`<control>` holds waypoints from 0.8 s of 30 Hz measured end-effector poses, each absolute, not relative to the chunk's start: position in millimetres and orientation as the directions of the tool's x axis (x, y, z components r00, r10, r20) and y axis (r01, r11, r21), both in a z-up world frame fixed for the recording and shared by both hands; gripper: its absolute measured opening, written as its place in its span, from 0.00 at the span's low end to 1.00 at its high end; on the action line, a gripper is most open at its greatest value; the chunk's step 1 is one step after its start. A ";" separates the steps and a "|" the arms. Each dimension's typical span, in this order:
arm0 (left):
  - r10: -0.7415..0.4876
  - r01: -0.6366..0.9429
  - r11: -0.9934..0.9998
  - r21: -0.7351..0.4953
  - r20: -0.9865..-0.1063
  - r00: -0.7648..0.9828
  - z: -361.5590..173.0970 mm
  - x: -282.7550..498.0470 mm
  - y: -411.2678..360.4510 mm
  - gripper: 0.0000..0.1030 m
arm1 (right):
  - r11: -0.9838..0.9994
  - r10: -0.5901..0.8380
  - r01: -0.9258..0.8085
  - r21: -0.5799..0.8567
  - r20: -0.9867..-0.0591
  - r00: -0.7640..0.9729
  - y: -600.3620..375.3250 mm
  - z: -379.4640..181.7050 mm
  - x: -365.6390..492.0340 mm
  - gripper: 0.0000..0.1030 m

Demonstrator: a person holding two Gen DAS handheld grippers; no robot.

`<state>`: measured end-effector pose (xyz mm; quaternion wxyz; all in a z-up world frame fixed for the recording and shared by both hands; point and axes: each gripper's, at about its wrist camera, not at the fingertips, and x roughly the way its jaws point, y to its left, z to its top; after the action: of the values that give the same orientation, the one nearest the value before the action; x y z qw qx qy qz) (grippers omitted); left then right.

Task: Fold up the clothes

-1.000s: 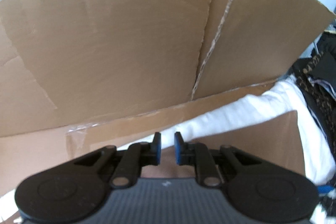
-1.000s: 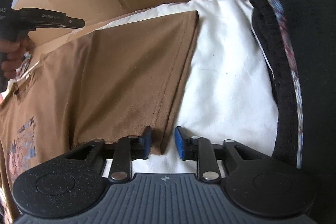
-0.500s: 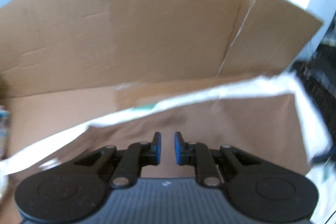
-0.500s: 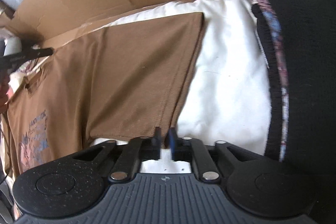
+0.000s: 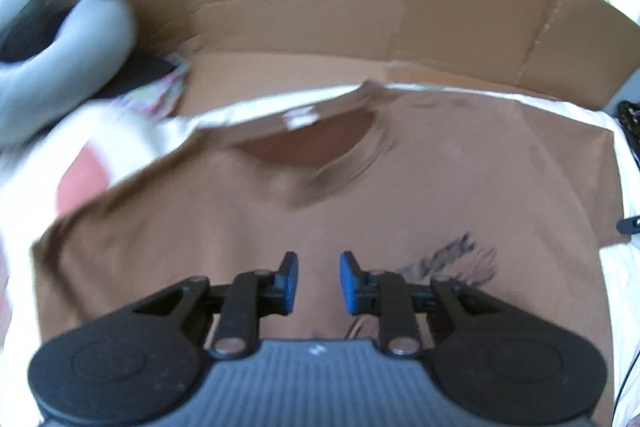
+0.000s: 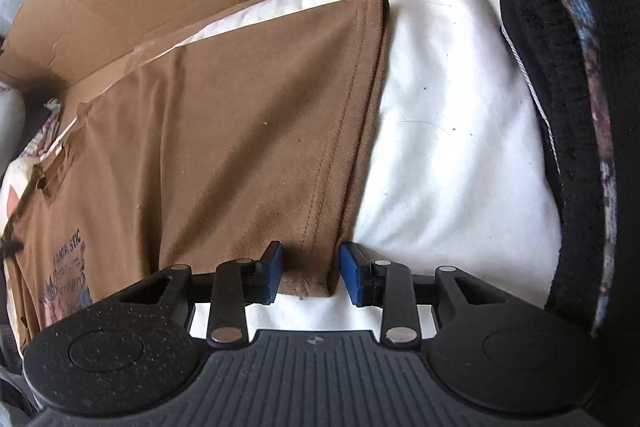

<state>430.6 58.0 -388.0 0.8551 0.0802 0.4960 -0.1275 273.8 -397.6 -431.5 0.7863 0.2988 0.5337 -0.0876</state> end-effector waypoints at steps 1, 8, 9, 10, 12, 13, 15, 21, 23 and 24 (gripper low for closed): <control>-0.126 0.269 0.963 0.007 -0.872 0.473 -389.6 425.7 66.6 0.24 | 0.802 0.182 0.458 0.383 -0.888 0.422 -397.3 -431.0 272.9 0.23; -0.057 0.153 0.988 0.005 -0.915 0.398 -405.3 416.4 99.6 0.23 | 0.787 0.214 0.439 0.433 -0.860 0.464 -406.8 -432.9 266.7 0.03; -0.053 0.156 0.988 0.011 -0.915 0.401 -406.1 415.9 100.1 0.23 | 0.794 0.206 0.434 0.426 -0.860 0.467 -407.2 -430.9 263.9 0.03; -0.051 0.157 0.988 0.014 -0.913 0.404 -406.5 415.4 100.3 0.23 | 0.800 0.197 0.430 0.419 -0.860 0.471 -407.6 -428.8 261.3 0.03; -0.048 0.150 0.989 0.015 -0.911 0.409 -407.1 413.3 101.4 0.23 | 0.807 0.182 0.430 0.405 -0.863 0.470 -409.3 -425.0 257.8 0.03; -0.047 0.150 0.989 0.016 -0.911 0.409 -407.0 411.3 102.0 0.23 | 0.811 0.175 0.430 0.398 -0.865 0.470 -410.1 -423.2 256.2 0.03; -0.032 0.167 0.985 0.040 -0.913 0.408 -408.2 407.3 101.1 0.23 | 0.813 0.175 0.426 0.396 -0.865 0.469 -411.3 -423.1 254.8 0.03; 0.020 0.105 0.992 0.069 -0.911 0.412 -404.3 403.7 125.3 0.23 | 0.826 0.146 0.425 0.370 -0.869 0.472 -412.4 -420.5 253.7 0.02; 0.041 0.079 0.994 0.081 -0.909 0.414 -403.3 403.4 135.1 0.23 | 0.834 0.151 0.416 0.362 -0.876 0.459 -411.2 -421.6 254.7 0.03; 0.050 0.067 0.994 0.086 -0.908 0.415 -402.8 402.7 140.5 0.23 | 0.839 0.156 0.411 0.358 -0.881 0.447 -411.2 -422.9 255.1 0.03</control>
<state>402.7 140.5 -402.8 0.8394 0.0541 0.5408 -0.0048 255.1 -411.2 -422.9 0.8058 0.2728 0.5197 -0.0788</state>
